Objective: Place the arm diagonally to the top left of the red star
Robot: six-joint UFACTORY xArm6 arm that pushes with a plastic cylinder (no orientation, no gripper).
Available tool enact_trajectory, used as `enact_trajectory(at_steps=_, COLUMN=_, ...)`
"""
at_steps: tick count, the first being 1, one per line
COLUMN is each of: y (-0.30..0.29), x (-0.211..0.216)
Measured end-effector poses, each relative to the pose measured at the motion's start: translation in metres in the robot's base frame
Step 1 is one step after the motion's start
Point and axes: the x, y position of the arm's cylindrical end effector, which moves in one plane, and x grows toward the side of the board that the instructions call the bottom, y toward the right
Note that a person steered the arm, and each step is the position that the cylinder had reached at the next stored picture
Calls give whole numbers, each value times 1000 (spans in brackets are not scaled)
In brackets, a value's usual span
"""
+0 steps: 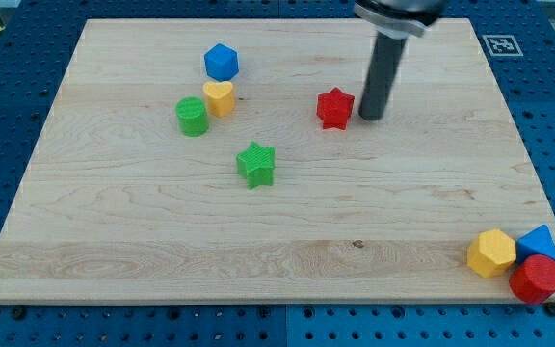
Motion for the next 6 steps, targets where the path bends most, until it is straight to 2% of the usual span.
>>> enact_trajectory(at_steps=2, y=-64, x=-73)
enact_trajectory(at_steps=3, y=-81, x=-81)
enact_trajectory(at_steps=6, y=-82, x=-22)
